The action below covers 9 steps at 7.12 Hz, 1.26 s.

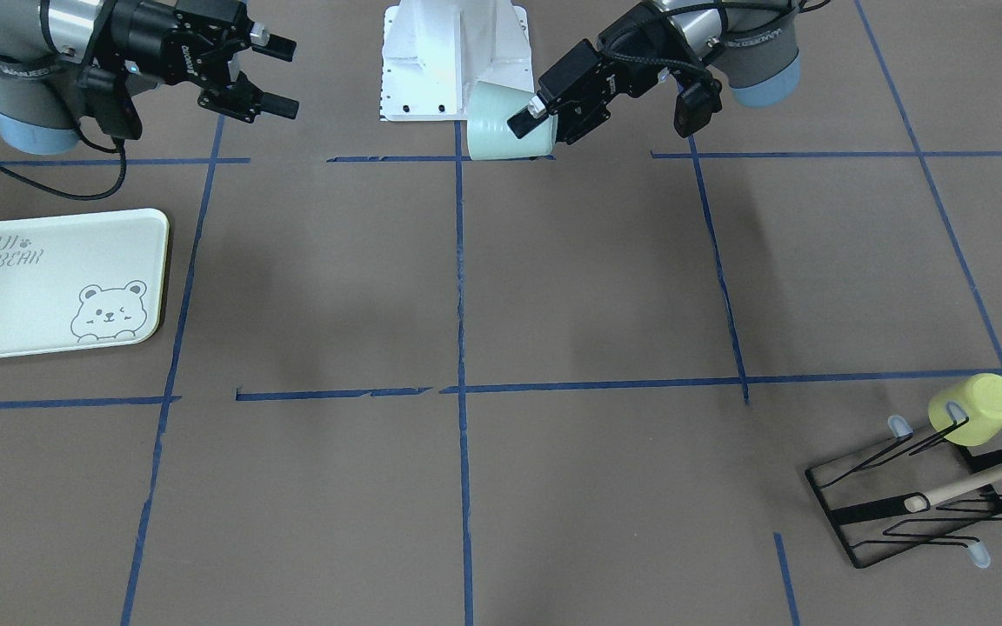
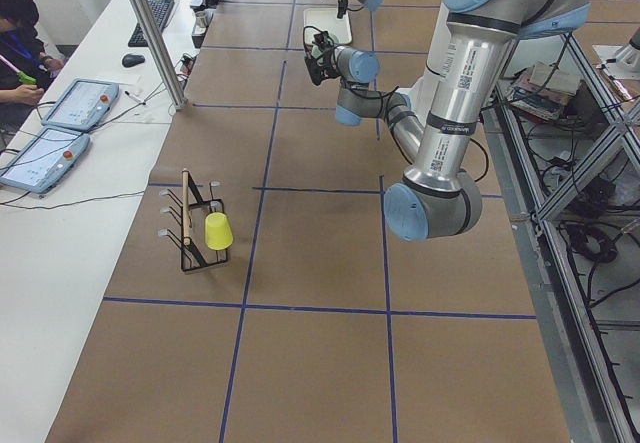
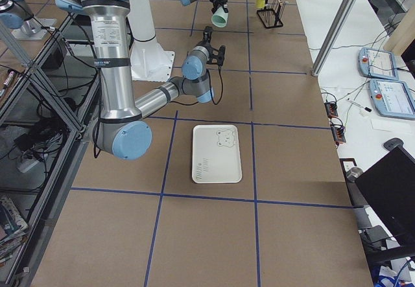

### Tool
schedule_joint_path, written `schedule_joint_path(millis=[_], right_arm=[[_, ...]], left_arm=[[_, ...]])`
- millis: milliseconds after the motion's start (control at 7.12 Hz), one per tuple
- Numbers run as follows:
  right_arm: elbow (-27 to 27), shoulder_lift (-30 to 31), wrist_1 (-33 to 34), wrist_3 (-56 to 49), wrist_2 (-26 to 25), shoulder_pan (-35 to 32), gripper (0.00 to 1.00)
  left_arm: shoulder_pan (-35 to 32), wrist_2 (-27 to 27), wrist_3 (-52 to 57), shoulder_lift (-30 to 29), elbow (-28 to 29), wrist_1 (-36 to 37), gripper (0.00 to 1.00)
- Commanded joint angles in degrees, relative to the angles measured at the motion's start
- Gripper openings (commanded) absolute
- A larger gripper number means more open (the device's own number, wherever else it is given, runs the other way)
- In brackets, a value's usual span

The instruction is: Left arm grabs green cup and hands to right arm on tray

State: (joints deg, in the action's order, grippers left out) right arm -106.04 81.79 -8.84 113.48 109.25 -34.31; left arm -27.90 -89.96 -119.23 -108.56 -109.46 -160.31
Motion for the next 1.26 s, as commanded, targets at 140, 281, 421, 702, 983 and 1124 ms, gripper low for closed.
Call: schedule_joint_path(millis=[140,281,421,702,983,1124], right_arm=[[0.4,-5.2,3.0,0.2,-2.3,4.1,0.96],[0.4,-8.2,6.5,0.2,-4.5,5.2,0.92],[0.5,-8.9,6.6,-0.2,-9.3,8.4,0.88],[0.6,-9.8,6.6,-0.5,-11.7,9.7,0.87],[0.6,-10.6,6.5,-0.5,-12.5,9.7,0.87],[0.6,-10.6,6.5,-0.5,-12.7,9.7,0.87]], left_arm=[[2.9,1.3,0.1,-1.0,1.1,-0.5,0.45],[3.0,1.3,0.0,-2.2,1.7,-0.5,0.45],[3.2,1.3,-0.1,-2.3,1.7,-0.5,0.45],[3.3,1.2,-0.6,-2.6,1.5,-0.8,0.45],[4.2,1.2,-1.2,-2.6,1.4,-2.9,0.45],[4.6,1.2,-1.2,-2.5,1.2,-3.9,0.45]])
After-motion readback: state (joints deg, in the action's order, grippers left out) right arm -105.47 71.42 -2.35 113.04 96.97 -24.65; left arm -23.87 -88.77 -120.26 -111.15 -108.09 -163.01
